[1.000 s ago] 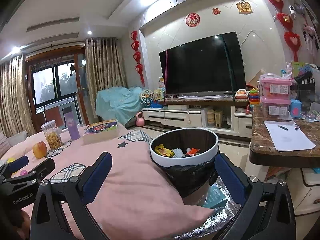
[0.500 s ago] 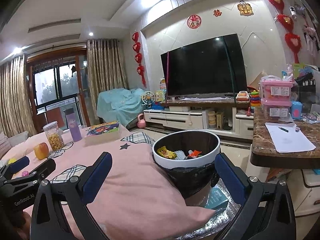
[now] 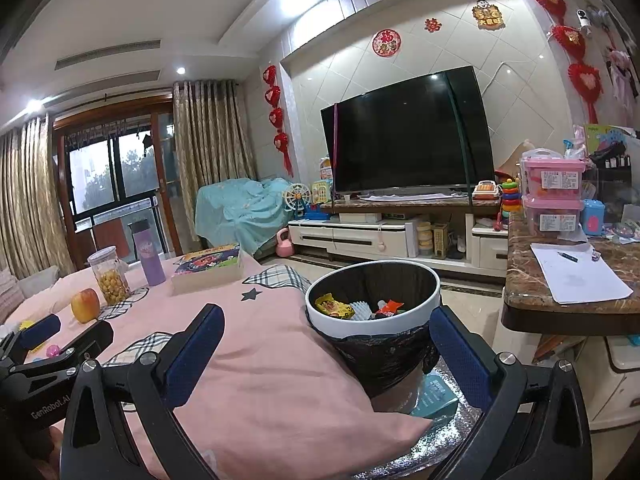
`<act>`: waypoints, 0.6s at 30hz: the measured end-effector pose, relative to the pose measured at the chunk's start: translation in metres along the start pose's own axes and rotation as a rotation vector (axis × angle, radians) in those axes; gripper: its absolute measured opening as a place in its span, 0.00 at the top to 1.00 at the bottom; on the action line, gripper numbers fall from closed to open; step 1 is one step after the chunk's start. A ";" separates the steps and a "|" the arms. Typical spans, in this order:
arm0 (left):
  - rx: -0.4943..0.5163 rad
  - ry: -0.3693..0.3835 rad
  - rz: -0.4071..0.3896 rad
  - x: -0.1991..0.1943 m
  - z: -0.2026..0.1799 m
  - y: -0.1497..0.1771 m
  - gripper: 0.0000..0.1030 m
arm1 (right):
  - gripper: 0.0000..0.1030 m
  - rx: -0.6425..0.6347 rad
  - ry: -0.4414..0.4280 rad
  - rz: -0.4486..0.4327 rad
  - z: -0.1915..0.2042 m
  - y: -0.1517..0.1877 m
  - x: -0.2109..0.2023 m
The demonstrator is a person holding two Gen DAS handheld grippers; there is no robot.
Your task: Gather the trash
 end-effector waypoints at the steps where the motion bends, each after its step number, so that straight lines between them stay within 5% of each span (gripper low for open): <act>1: 0.000 -0.001 -0.001 0.000 0.000 0.000 0.00 | 0.00 0.000 -0.001 0.001 0.000 0.000 0.000; 18: 0.000 -0.001 0.017 0.004 0.003 0.003 0.00 | 0.00 0.004 -0.005 0.003 0.005 0.001 -0.001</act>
Point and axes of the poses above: each gripper's, at about its wrist camera, not at the fingertips, and x roughly the way its jaws point, z to its left, y to its underside, the point moved 8 cm from there along x, roughly the way its jaws point, and after that the axes turned 14 degrees about -x, right-handed, at the moved point
